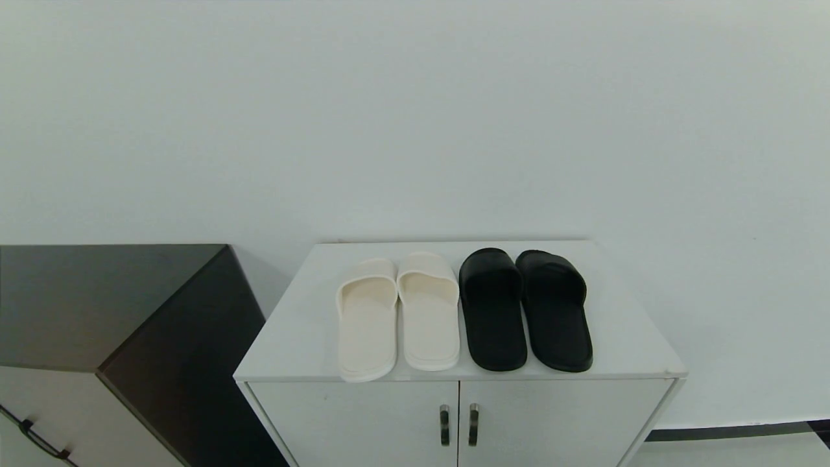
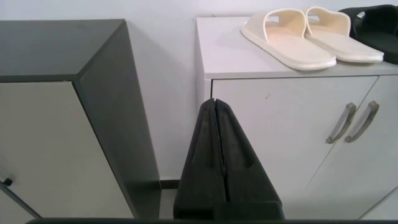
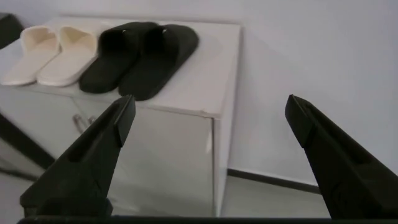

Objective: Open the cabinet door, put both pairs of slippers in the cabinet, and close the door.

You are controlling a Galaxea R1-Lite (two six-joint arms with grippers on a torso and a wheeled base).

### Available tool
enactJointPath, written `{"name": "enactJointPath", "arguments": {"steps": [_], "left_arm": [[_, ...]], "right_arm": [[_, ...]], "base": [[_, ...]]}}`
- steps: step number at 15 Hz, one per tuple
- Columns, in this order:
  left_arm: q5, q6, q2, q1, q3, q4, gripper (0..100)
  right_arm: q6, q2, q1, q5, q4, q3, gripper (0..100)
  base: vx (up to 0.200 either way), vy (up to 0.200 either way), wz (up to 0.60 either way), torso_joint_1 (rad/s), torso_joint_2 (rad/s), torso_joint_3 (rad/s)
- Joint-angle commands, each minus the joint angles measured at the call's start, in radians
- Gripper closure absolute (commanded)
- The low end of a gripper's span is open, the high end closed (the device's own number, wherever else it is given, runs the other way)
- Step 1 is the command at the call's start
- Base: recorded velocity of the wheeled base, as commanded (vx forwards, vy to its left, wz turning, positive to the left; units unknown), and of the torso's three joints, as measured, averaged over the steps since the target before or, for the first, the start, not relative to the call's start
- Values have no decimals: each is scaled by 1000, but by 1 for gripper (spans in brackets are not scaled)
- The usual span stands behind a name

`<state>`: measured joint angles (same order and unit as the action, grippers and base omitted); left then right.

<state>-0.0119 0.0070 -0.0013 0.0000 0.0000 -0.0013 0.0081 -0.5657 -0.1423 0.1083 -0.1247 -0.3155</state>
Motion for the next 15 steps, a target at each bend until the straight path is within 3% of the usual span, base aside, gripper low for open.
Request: {"name": "enactJointPath", "arguments": {"steps": [1, 3, 4, 5, 11, 15], "left_arm": [[-6, 13, 1, 0, 0, 1, 100], [-11, 14, 1, 0, 0, 1, 100], [-11, 14, 1, 0, 0, 1, 100], [-11, 14, 1, 0, 0, 1, 100], [-11, 16, 1, 0, 0, 1, 100], [-11, 16, 1, 0, 0, 0, 100]], "right_arm": [[50, -395, -307, -148, -178, -33, 0], [181, -594, -557, -378, -354, -89, 0], [214, -697, -631, -501, -383, -134, 0], [231, -767, -663, -555, -389, -177, 0], [303, -1040, -684, -714, -398, -401, 0], [279, -1169, -709, -812, -536, -424, 0]], "base": [[0, 0, 0, 0, 0, 0], [0, 0, 0, 0, 0, 0], [0, 0, 0, 0, 0, 0], [0, 0, 0, 0, 0, 0], [0, 0, 0, 0, 0, 0], [0, 0, 0, 0, 0, 0]]}}
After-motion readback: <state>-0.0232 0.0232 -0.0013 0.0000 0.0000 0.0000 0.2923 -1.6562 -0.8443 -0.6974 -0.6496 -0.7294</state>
